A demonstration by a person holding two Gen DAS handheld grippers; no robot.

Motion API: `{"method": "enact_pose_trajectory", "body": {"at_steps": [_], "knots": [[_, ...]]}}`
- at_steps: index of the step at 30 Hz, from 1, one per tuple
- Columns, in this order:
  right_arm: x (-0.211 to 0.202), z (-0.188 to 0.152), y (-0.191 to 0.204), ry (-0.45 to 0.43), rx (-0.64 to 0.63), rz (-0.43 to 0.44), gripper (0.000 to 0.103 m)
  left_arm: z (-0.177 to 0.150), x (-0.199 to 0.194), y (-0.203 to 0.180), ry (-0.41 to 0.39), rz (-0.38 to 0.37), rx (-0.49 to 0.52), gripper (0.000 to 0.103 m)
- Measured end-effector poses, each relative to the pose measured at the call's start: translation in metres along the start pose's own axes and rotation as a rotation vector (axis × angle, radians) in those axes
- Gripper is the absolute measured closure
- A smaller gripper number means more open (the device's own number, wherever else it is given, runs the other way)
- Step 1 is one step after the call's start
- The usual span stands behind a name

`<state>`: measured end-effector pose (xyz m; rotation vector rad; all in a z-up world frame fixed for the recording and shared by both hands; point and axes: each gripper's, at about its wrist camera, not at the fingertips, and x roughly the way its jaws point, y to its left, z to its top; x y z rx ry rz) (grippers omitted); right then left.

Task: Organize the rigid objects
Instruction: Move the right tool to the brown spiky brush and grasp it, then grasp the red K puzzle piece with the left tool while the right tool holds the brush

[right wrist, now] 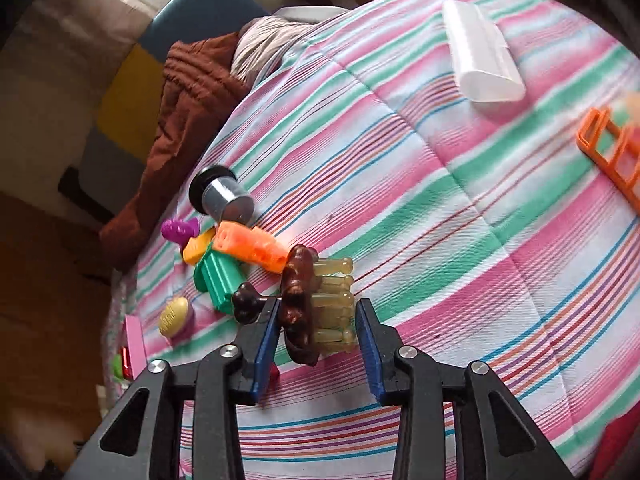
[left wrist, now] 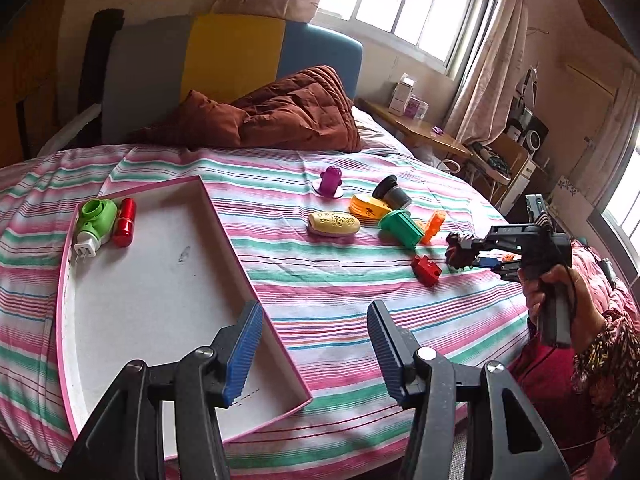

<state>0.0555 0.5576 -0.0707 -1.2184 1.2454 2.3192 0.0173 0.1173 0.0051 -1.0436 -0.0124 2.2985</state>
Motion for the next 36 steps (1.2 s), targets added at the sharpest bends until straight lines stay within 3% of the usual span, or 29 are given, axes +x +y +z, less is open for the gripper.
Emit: {"method": "enact_pose_trajectory", "body": {"at_steps": [4,8,12,16,22,25,27,30,36], "knots": [[-0.018,0.004,-0.013,-0.076,0.043,-0.074,0.052,-0.001,0.007,-0.008,0.019,0.003,0.014,0.048],[-0.028,0.011,-0.009,-0.158,-0.015,-0.194,0.052,-0.003,0.014,-0.016,0.038,-0.003,0.029,0.048],[-0.035,0.012,0.003,-0.203,-0.073,-0.204,0.052,-0.003,0.022,-0.024,0.06,-0.012,0.04,0.048],[-0.042,0.003,0.028,-0.257,-0.207,-0.231,0.052,-0.002,0.03,-0.034,0.075,-0.023,0.047,0.048],[-0.013,-0.01,0.052,-0.216,-0.421,-0.361,0.054,-0.001,0.042,-0.05,0.103,-0.037,0.081,0.048],[0.002,-0.011,0.051,-0.205,-0.439,-0.395,0.059,-0.001,0.048,-0.059,0.116,-0.044,0.102,0.048],[0.003,-0.012,0.053,-0.229,-0.47,-0.418,0.074,-0.001,0.053,-0.066,0.129,-0.046,0.122,0.048],[0.001,-0.01,0.053,-0.231,-0.462,-0.404,0.083,-0.001,0.064,-0.076,0.154,-0.055,0.141,0.048],[-0.008,-0.008,0.047,-0.189,-0.385,-0.355,0.087,0.002,0.093,-0.107,0.188,-0.071,0.213,0.048]]}}
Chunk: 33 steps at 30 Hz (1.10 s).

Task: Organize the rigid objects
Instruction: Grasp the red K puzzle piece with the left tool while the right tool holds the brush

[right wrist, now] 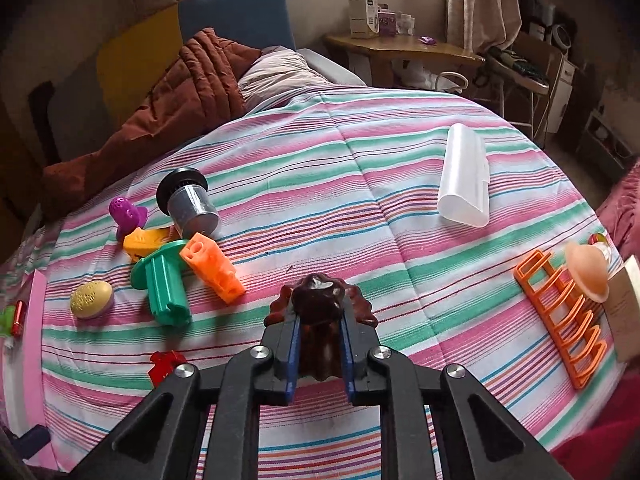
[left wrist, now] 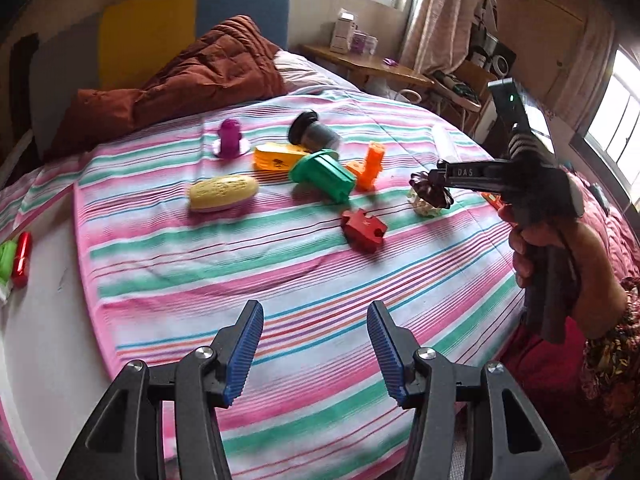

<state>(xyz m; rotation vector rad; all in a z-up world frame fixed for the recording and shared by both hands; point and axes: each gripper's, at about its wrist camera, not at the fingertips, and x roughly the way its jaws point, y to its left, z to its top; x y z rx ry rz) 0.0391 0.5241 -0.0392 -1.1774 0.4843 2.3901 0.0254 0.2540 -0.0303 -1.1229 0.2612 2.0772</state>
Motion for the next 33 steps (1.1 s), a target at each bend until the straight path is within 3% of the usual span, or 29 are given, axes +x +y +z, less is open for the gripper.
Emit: {"method": "enact_pose_trajectory", "body": {"at_steps": [5,17,20,24,27,33], "knots": [[-0.006,-0.001,-0.011,0.025,0.066,0.034,0.094,0.015,0.034,-0.017,0.041,-0.003,0.021,0.048],[-0.006,0.003,-0.017,0.04,0.083,0.037,0.094,0.056,0.105,-0.038,0.136,-0.021,-0.146,0.048],[-0.006,0.003,-0.018,0.041,0.085,0.039,0.094,0.061,0.116,-0.046,0.155,-0.034,-0.134,0.048],[-0.007,0.003,-0.019,0.048,0.097,0.044,0.094,0.058,0.111,-0.044,0.15,0.049,-0.033,0.048],[-0.007,0.004,-0.02,0.055,0.108,0.053,0.094,0.051,0.1,-0.026,0.139,0.079,-0.04,0.048],[-0.006,0.003,-0.019,0.058,0.11,0.059,0.094,0.056,0.093,-0.019,0.1,0.058,-0.07,0.048]]}}
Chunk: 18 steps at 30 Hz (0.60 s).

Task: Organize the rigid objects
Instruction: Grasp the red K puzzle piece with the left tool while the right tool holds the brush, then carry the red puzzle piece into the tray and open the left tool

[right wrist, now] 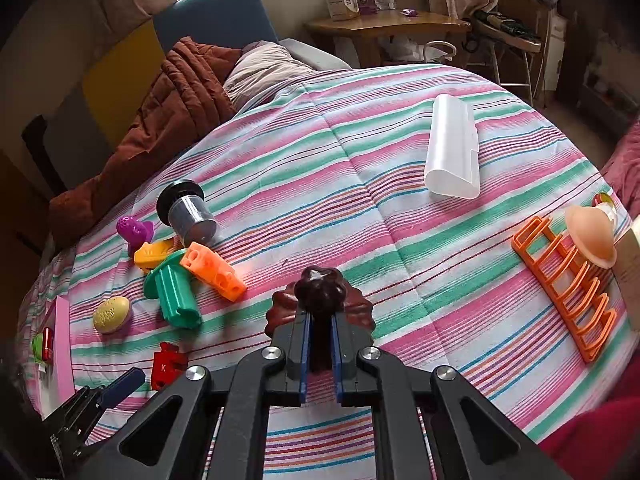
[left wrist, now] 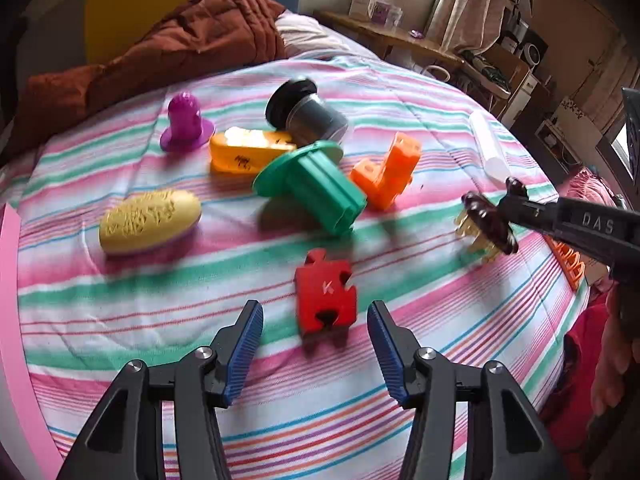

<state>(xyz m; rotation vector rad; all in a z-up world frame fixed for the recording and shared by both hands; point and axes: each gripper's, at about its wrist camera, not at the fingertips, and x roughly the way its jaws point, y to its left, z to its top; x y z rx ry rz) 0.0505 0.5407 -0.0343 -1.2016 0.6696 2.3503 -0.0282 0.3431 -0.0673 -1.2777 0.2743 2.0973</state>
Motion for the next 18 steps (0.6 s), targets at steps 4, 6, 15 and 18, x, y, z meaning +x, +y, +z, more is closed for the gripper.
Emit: {"method": "enact_pose_trajectory", "body": {"at_steps": [4,6,15,18], "knots": [[0.001,0.0,0.0,0.001,-0.002,0.003,0.094,0.007,0.013,-0.012,0.011,0.036,0.046,0.048],[0.001,0.0,0.002,0.001,-0.011,0.002,0.094,0.007,0.019,-0.011,0.021,0.048,0.042,0.049],[0.0,0.0,0.012,-0.013,-0.069,0.032,0.103,0.0,0.006,0.012,-0.007,0.031,-0.009,0.071],[-0.008,-0.002,0.023,-0.052,-0.125,0.043,0.103,-0.006,-0.002,0.019,-0.019,0.017,-0.03,0.071]]}}
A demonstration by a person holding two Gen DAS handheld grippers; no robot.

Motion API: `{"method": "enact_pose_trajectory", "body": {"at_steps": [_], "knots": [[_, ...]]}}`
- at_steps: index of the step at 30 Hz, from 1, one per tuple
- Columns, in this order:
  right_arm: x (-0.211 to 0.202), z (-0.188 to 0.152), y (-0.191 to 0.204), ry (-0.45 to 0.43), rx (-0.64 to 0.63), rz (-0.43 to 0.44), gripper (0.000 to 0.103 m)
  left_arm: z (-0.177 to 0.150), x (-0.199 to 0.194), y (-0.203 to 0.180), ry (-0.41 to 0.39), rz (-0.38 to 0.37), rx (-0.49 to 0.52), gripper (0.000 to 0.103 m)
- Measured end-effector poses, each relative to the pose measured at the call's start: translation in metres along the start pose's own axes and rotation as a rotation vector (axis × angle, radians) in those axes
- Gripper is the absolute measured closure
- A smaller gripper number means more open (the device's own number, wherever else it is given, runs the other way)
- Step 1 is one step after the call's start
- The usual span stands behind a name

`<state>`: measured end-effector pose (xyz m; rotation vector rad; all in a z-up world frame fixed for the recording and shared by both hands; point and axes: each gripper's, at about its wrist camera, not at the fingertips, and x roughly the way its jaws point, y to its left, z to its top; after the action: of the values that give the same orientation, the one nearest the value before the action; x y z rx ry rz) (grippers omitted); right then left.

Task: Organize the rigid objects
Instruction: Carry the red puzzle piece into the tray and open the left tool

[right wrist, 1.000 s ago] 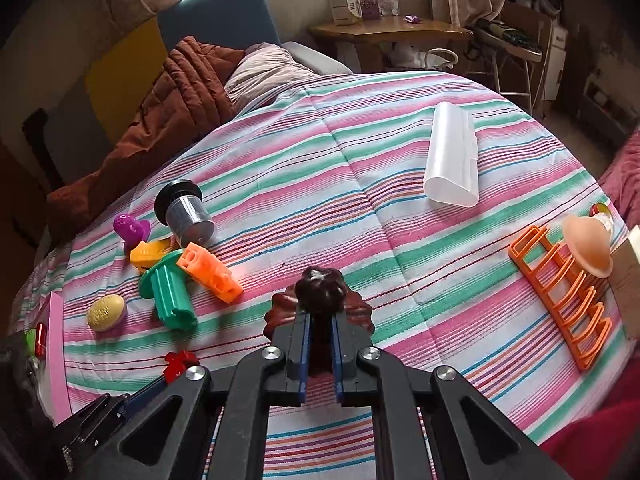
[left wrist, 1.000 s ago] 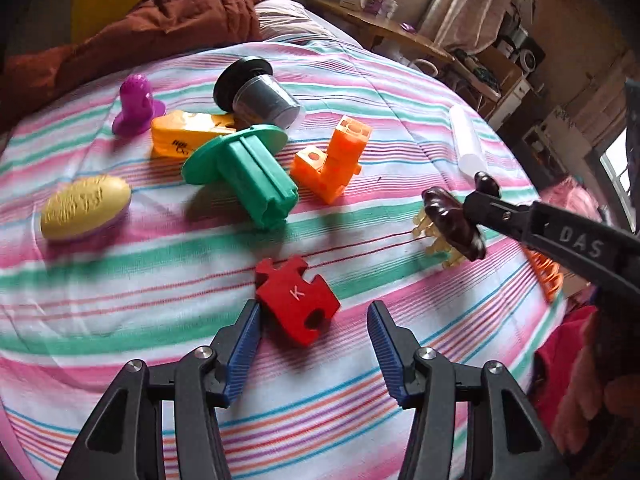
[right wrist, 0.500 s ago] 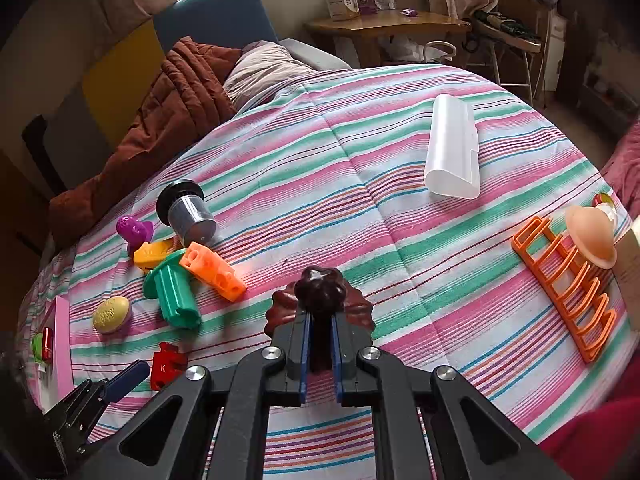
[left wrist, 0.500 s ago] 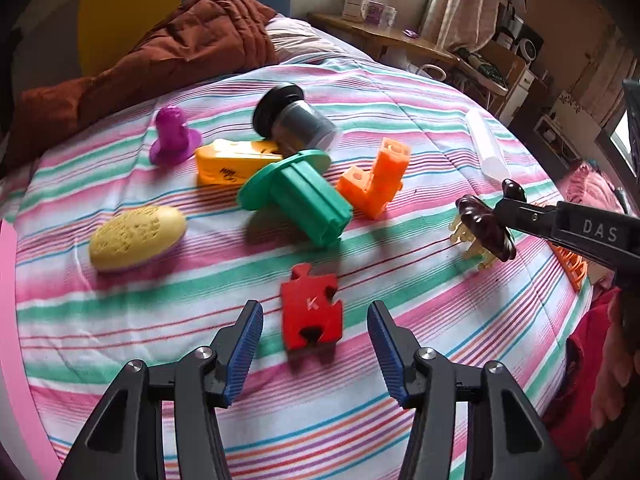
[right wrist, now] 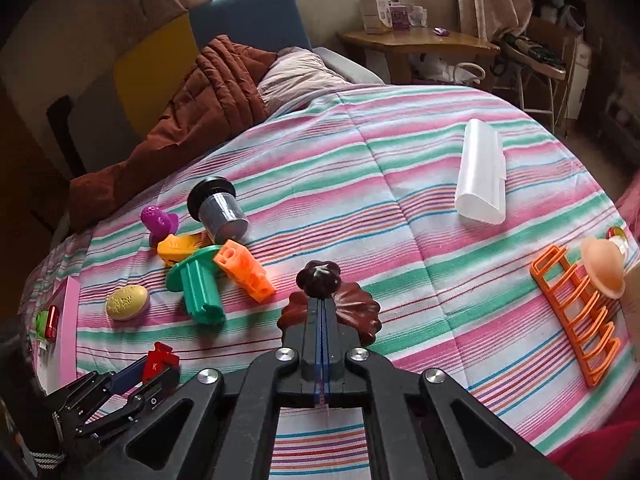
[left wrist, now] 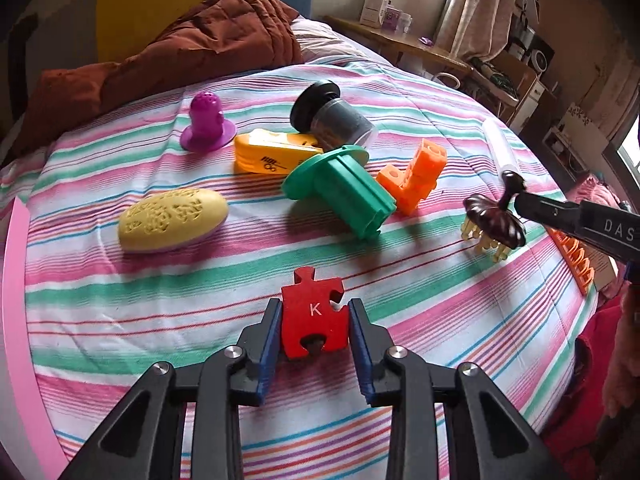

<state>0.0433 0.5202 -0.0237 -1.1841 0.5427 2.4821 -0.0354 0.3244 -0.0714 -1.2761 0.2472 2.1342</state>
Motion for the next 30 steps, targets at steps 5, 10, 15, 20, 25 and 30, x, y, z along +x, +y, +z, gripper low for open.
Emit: {"method": "enact_pose_trajectory", "body": {"at_steps": [5,10,15,20,25,30], "knots": [[0.0,-0.002,-0.002,-0.006,0.003,0.0,0.103,-0.013,-0.014,0.008,-0.024,0.006,0.007,0.071],[-0.011,0.001,-0.009,-0.082,0.023,-0.046,0.031,-0.021,-0.017,0.014,-0.023,-0.003,-0.004,0.071],[-0.003,0.001,0.004,-0.094,-0.067,-0.085,0.035,-0.025,-0.017,0.014,-0.029,-0.005,0.001,0.071],[0.027,-0.006,0.006,-0.005,-0.072,-0.068,0.061,-0.027,-0.017,0.014,-0.038,-0.013,0.006,0.071],[0.019,-0.006,0.011,-0.044,-0.101,-0.062,0.081,-0.03,-0.022,0.018,-0.044,-0.036,-0.014,0.071],[0.015,-0.006,0.014,-0.049,-0.098,-0.044,0.081,-0.03,-0.038,0.023,-0.072,-0.064,-0.026,0.071]]}}
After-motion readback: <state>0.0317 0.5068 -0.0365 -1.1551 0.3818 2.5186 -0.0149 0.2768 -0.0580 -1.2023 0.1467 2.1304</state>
